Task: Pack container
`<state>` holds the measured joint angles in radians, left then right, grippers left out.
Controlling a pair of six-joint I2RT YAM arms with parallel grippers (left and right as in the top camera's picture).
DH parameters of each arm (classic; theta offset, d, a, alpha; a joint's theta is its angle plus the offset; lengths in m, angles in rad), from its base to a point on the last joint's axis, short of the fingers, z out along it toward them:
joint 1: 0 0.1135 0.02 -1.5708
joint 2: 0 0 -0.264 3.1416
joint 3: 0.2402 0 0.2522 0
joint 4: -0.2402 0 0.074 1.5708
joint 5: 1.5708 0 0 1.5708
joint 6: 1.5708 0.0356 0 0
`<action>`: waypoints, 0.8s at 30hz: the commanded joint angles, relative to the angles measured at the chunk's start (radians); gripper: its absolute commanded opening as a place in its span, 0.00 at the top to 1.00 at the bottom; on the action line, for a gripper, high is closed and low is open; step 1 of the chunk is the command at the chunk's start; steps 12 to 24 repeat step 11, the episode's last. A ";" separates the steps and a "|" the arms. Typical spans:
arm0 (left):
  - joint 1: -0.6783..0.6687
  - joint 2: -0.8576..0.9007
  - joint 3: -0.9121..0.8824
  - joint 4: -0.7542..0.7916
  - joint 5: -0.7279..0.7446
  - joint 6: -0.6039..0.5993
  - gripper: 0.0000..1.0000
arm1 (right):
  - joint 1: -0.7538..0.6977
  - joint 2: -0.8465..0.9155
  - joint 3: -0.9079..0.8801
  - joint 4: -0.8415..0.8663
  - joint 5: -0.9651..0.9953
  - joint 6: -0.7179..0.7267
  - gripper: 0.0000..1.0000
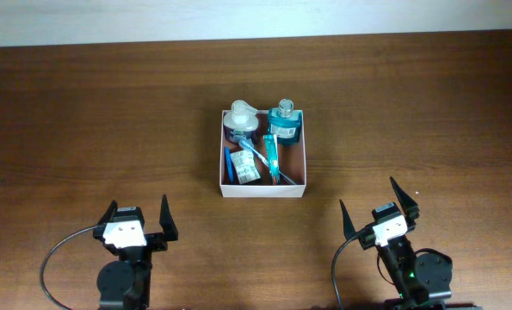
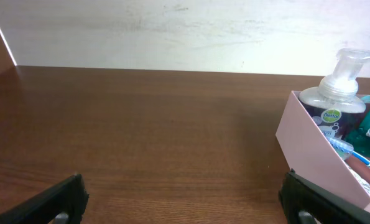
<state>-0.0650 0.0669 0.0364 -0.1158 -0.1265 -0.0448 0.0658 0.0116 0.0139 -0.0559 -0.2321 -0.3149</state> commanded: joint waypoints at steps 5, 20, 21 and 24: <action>0.005 -0.007 -0.006 0.000 0.015 0.016 0.01 | -0.008 -0.008 -0.008 -0.001 0.008 0.001 0.01; 0.005 -0.007 -0.006 0.000 0.015 0.016 0.01 | -0.008 -0.008 -0.008 -0.001 0.008 0.001 0.01; 0.005 -0.007 -0.006 0.000 0.015 0.016 0.01 | -0.008 -0.008 -0.008 -0.001 0.008 0.001 0.01; 0.005 -0.007 -0.006 0.000 0.015 0.016 0.01 | -0.008 -0.008 -0.008 -0.001 0.008 0.001 0.01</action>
